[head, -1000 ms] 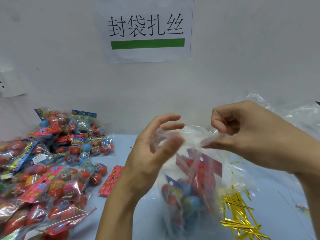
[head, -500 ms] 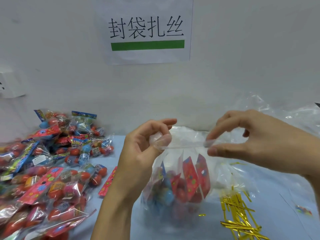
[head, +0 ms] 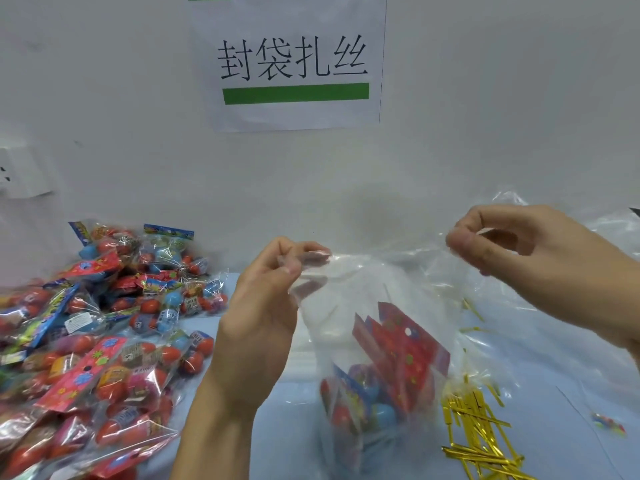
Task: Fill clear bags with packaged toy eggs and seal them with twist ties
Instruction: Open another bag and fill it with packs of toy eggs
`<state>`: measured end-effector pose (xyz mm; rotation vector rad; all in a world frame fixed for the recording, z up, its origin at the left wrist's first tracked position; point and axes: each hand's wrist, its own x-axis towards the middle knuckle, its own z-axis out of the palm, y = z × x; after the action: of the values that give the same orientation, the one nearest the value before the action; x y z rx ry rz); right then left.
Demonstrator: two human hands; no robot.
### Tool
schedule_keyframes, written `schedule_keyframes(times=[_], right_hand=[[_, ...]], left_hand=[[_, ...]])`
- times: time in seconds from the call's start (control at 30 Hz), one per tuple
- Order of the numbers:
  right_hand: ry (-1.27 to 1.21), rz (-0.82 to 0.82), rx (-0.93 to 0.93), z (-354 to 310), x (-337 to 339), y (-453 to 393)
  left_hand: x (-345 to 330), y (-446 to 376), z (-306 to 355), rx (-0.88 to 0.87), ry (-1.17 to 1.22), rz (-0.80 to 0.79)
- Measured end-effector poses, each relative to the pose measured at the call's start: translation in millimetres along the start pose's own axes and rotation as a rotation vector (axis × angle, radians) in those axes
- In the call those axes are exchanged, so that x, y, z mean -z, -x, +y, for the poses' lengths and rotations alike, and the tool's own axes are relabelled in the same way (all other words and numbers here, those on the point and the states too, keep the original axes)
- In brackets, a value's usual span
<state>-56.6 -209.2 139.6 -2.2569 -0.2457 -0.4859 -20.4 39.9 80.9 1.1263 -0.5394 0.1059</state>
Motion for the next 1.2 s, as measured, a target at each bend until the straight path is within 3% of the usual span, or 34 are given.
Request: schedule_keyframes(times=[0.13,0.3,0.4,0.5,0.63,0.7,0.83,1.03,1.1,1.2], right_hand=[[-0.100,0.105,-0.021,-1,-8,-4],[0.108,-0.136,-0.175,-3,-20,-4],[0.078,-0.086,-0.222,-4,-26,-7],[-0.079,0.048,-0.296,-5,-29,-10],[-0.236,0.076,-0.383,-3,-34,-11],[-0.259,0.071,-0.385,-3,-34,-11],[-0.308,0.055,-0.340,-2,-30,-11],[-0.508,-0.004,-0.182,15,-14,-9],[-0.379,-0.156,-0.142,31,-12,-4],[-0.146,-0.592,-0.223,42,-23,3]], left_hand=[[-11,3,2,-0.040,0.021,-0.002],[-19,2,0,-0.062,-0.123,-0.052],[-14,2,-2,-0.071,-0.170,-0.080],[4,3,-3,0.053,-0.232,-0.120],[24,11,-2,0.329,-0.437,-0.327],[20,11,-6,0.359,-0.541,-0.381],[6,3,-14,0.229,-0.647,-0.185],[4,-3,-23,0.201,-0.452,0.115],[6,-5,-25,0.193,-0.445,0.177],[6,-6,-28,0.181,-0.436,0.216]])
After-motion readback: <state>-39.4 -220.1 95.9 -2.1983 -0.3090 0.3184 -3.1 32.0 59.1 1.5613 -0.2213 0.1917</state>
